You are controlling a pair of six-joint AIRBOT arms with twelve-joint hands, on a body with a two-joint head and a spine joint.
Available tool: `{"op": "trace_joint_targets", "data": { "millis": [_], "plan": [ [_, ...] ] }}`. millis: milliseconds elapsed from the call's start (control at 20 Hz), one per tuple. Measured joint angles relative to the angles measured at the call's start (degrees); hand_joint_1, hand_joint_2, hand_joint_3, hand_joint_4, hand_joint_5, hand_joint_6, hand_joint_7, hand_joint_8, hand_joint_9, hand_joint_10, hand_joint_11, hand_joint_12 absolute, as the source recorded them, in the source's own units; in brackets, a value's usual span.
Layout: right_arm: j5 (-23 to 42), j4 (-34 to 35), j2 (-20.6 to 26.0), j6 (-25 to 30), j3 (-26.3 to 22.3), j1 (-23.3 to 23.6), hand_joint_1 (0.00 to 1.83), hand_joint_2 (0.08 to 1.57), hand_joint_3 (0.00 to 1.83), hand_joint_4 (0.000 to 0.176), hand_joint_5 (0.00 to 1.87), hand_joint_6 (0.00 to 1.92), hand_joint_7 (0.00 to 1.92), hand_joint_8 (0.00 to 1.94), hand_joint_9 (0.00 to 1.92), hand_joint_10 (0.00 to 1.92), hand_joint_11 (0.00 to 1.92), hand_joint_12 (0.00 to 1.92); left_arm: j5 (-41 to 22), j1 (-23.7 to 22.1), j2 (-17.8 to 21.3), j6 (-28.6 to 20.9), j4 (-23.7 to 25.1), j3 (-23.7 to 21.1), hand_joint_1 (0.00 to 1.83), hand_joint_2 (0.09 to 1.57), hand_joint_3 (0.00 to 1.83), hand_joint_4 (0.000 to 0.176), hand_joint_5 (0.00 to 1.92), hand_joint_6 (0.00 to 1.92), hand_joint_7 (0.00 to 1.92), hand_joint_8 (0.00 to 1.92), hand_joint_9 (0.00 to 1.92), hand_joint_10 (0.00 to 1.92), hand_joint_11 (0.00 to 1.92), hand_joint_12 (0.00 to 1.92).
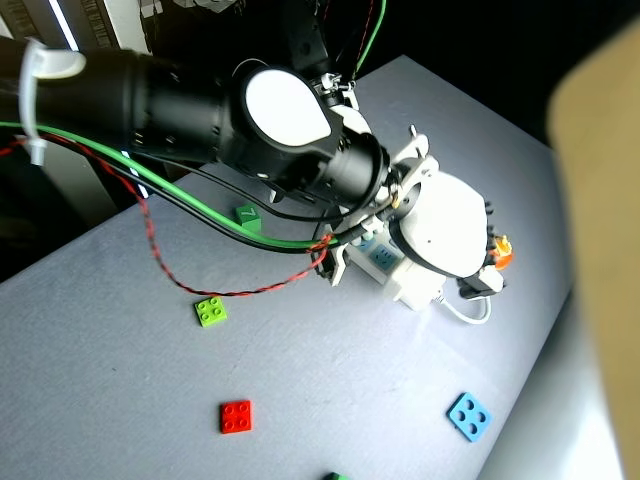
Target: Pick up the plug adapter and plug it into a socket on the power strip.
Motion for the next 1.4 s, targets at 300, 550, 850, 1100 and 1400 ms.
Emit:
{"op": "trace_joint_targets", "data": {
  "millis": [300, 550, 850, 1100, 1400],
  "plan": [
    [1.79, -11.65, 11.41, 7.45, -11.54, 1.6, 1.03, 1.02, 0.0, 0.0, 0.69, 0.0, 0.72, 0.0, 0.7, 0.0, 0.22, 1.14, 3.96, -2.16, 3.02, 0.09, -1.97, -0.42, 0.33, 0.95, 0.0, 0.0, 0.0, 0.0, 0.0, 0.0, 0.0, 0.0, 0.0, 0.0],
    [0.85, -45.51, 21.29, 33.7, -21.9, -2.27, 1.04, 1.01, 0.0, 0.0, 0.69, 0.0, 0.72, 0.0, 0.7, 0.0, 0.21, 1.14, 5.9, -5.68, 6.36, 1.2, -2.58, -0.55, 0.31, 0.97, 0.0, 0.0, 0.0, 0.0, 0.0, 0.0, 0.0, 0.0, 0.0, 0.0],
    [-0.48, -46.31, 25.16, 36.28, -29.03, -4.7, 1.04, 1.02, 0.0, 0.0, 0.69, 0.0, 0.72, 0.0, 0.68, 0.0, 0.18, 1.17, 9.49, -11.47, 9.68, 4.7, -2.49, -0.55, 0.31, 0.97, 0.0, 0.0, 0.0, 0.0, 0.0, 0.0, 0.0, 0.0, 0.0, 0.0],
    [-2.29, -46.29, 26.21, 36.28, -30.1, -4.85, 1.05, 1.02, 0.0, 0.0, 0.68, 0.0, 0.72, 0.0, 0.7, 0.01, 0.19, 1.16, 12.22, -13.86, 13.55, 5.46, -2.56, -1.14, 0.35, 0.97, 0.0, 0.0, 0.0, 0.0, 0.0, 0.0, 0.0, 0.0, 0.0, 0.0],
    [-2.51, -46.27, 26.86, 36.17, -31.23, -3.56, 1.07, 1.03, 0.0, 0.0, 0.69, 0.0, 0.71, 0.0, 0.69, 0.0, 0.19, 1.16, 14.95, -19.74, 16.83, 19.63, -12.83, -1.49, 0.39, 0.96, 0.0, 0.0, 0.0, 0.0, 0.0, 0.0, 0.0, 0.0, 0.0, 0.0]
  ]
}}
